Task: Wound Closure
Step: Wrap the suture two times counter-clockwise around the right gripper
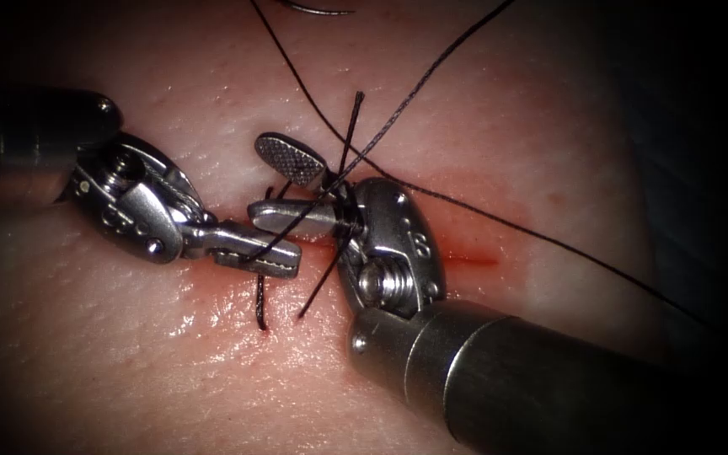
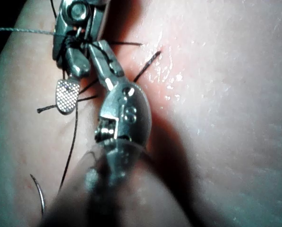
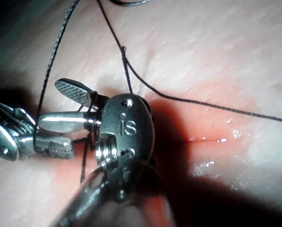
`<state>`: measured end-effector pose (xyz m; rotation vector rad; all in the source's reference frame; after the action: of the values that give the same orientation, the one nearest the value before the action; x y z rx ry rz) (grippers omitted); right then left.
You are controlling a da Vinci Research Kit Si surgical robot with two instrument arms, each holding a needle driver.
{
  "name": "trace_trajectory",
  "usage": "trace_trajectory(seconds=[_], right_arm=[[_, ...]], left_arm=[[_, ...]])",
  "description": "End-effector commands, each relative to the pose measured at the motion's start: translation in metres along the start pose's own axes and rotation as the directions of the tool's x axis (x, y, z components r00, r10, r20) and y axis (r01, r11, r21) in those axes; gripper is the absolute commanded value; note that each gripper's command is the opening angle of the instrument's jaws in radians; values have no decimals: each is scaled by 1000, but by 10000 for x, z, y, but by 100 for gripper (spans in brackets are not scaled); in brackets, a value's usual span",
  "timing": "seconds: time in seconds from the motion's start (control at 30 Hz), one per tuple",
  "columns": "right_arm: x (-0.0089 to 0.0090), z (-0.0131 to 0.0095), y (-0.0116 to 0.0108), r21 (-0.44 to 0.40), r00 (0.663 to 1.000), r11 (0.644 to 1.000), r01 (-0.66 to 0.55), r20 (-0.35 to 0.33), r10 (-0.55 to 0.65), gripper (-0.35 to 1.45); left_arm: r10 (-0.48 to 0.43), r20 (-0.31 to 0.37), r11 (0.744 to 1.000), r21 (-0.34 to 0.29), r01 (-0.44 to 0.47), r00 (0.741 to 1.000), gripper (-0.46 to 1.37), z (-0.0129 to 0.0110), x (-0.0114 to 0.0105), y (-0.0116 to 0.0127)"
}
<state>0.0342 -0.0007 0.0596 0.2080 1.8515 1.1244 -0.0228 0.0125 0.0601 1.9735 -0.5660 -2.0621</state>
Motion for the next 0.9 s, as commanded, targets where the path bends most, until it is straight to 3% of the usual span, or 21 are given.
trace_trajectory(seconds=[0.03, 0.3, 0.67, 0.9], right_arm=[[0, -1, 2, -17, 1000, 1000, 5, 10, -5, 83], [0, -1, 3, -99, 997, 993, 60, 45, -56, 85], [1, -2, 5, -135, 992, 986, 100, 91, -88, 89], [1, -2, 4, -178, 986, 976, 126, 133, -103, 96]], left_arm=[[19, 34, 1000, 9, -19, 999, -35, 0, 5, 0], [47, 153, 997, 57, -56, 987, -35, 4, 16, 2], [52, 163, 997, 55, -61, 985, -35, 8, 35, 8], [117, 193, 993, -1, -119, 974, -35, 14, 37, 20]])
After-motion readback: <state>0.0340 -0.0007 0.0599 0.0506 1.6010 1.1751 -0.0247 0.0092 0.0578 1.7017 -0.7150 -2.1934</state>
